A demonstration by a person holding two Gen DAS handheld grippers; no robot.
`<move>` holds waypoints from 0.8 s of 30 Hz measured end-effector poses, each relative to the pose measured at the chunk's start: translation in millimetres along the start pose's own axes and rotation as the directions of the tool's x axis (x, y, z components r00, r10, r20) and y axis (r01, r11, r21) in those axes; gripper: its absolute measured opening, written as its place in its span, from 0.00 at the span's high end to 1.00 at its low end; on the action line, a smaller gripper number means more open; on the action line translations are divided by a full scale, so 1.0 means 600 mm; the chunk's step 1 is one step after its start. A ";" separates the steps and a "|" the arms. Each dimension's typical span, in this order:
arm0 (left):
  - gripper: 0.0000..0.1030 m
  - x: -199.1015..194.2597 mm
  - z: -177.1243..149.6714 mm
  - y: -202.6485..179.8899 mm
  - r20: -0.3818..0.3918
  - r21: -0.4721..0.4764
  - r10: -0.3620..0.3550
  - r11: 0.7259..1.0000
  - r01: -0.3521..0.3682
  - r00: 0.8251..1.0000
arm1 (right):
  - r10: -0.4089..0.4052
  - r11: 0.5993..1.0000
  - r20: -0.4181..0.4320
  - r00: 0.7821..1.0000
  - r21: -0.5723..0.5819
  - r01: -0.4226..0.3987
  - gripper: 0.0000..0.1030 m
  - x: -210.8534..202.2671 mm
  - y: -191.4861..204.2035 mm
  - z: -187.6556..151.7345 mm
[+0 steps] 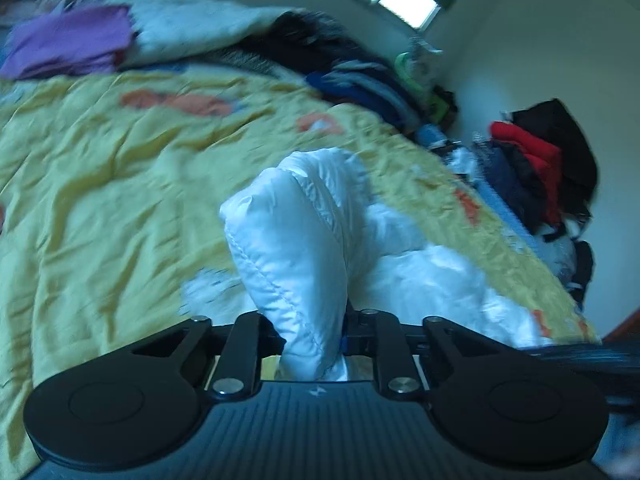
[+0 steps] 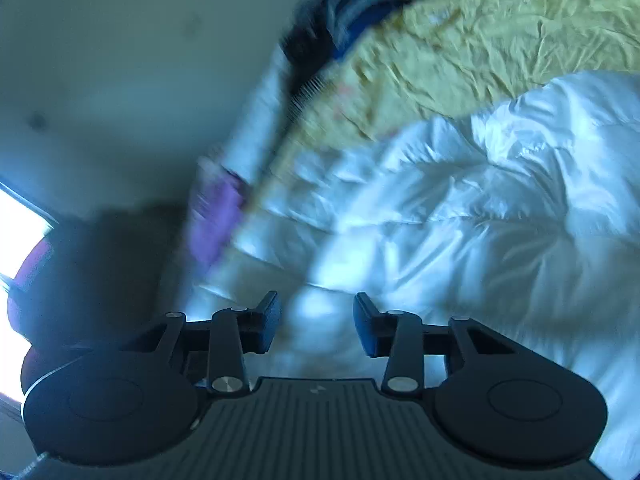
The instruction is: Fold small clothes
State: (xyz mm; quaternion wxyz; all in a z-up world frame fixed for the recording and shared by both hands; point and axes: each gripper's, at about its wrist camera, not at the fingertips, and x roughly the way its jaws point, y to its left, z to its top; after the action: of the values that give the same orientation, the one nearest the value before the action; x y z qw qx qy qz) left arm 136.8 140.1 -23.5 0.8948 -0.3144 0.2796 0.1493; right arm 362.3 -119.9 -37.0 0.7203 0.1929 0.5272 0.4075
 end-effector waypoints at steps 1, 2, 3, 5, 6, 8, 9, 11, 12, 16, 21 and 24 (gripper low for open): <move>0.85 -0.008 0.002 -0.013 0.010 0.021 -0.027 0.999 0.026 1.000 | -0.079 0.997 -0.032 0.996 -0.022 0.078 0.65 0.030 -0.013 0.007; 0.86 -0.015 0.002 -0.028 0.018 0.052 -0.054 0.997 0.053 0.998 | -0.129 0.991 -0.053 0.990 -0.048 0.126 0.92 0.059 -0.031 0.011; 0.86 -0.022 -0.001 -0.046 0.028 0.091 -0.076 0.993 0.073 0.997 | -0.103 0.995 -0.058 0.993 0.003 0.103 0.98 0.074 -0.059 0.013; 0.86 -0.035 -0.012 -0.082 0.059 0.193 -0.105 0.977 0.091 0.993 | 0.016 0.988 -0.056 0.998 0.156 -0.007 0.98 0.083 -0.103 0.017; 0.86 -0.040 -0.018 -0.096 0.071 0.228 -0.116 0.969 0.097 0.991 | 0.039 0.984 -0.049 0.998 0.175 -0.030 0.98 0.080 -0.110 0.016; 0.86 -0.045 -0.027 -0.119 0.077 0.284 -0.150 0.951 0.123 0.986 | 0.058 0.982 -0.027 0.998 0.179 -0.052 0.98 0.075 -0.114 0.010; 0.86 -0.047 -0.032 -0.131 0.079 0.314 -0.166 0.940 0.133 0.983 | 0.067 0.980 -0.015 0.998 0.188 -0.063 0.97 0.072 -0.117 0.007; 0.86 -0.053 -0.044 -0.156 0.081 0.386 -0.193 0.910 0.147 0.978 | 0.115 0.964 0.017 0.993 0.240 -0.116 0.80 0.053 -0.118 -0.003; 0.86 -0.057 -0.049 -0.168 0.081 0.419 -0.206 0.895 0.154 0.975 | 0.147 0.953 0.046 0.988 0.261 -0.154 0.74 0.038 -0.117 -0.006; 0.86 -0.074 -0.079 -0.224 0.076 0.573 -0.266 0.800 0.177 0.961 | 0.226 0.928 0.218 0.950 0.248 -0.278 0.22 -0.060 -0.123 -0.021; 0.86 -0.078 -0.145 -0.292 -0.013 0.725 -0.352 0.641 0.252 0.936 | 0.299 0.861 0.414 0.860 0.271 -0.431 0.10 -0.211 -0.182 -0.063; 0.86 -0.062 -0.194 -0.330 -0.112 0.766 -0.382 0.554 0.325 0.917 | 0.326 0.847 0.453 0.830 0.250 -0.470 0.01 -0.278 -0.210 -0.097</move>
State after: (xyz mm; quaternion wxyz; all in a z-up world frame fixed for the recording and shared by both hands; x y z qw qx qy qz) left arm 147.4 -88.7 18.1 0.9620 0.0543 0.2168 -0.1569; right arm 338.8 -335.5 -47.2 0.6619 0.5032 0.3828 0.4027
